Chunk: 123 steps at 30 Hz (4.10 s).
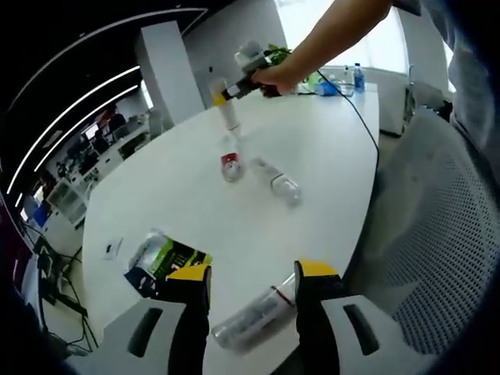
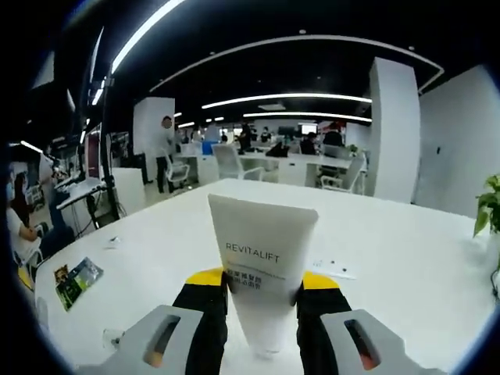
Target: Arrange the skincare products in the storage area until every visible bottle or jar stands upright without overlapping.
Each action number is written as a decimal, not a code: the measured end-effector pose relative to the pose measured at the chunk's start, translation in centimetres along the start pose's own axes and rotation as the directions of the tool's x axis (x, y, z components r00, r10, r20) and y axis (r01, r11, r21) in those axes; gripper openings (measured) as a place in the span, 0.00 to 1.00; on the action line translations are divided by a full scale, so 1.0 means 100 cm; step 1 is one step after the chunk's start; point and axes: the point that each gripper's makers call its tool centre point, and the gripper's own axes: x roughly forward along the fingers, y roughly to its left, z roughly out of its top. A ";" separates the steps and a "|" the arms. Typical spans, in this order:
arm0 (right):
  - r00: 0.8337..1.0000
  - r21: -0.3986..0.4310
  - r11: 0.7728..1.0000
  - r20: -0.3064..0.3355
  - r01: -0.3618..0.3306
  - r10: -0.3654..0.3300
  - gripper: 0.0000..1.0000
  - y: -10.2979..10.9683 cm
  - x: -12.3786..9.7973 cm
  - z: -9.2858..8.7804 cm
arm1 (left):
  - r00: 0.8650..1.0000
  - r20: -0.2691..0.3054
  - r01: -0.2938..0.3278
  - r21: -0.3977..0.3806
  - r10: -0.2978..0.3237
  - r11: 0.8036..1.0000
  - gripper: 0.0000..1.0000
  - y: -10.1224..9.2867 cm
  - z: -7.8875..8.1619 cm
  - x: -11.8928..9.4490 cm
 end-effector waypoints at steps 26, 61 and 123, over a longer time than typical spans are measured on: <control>0.999 0.024 0.999 0.020 -0.029 0.028 0.29 0.003 0.002 -0.013 | 1.000 -0.007 0.011 -0.002 -0.011 1.000 0.38 -0.001 -0.001 0.001; 0.988 0.086 0.986 -0.053 -0.141 0.145 0.52 0.008 -0.009 -0.017 | 1.000 0.002 0.004 0.008 -0.004 1.000 0.38 0.000 0.002 0.000; 0.496 -0.390 0.324 -0.783 -0.862 0.376 0.62 0.191 -0.066 -0.099 | 1.000 0.029 -0.011 0.059 0.009 0.998 0.31 -0.001 0.006 -0.005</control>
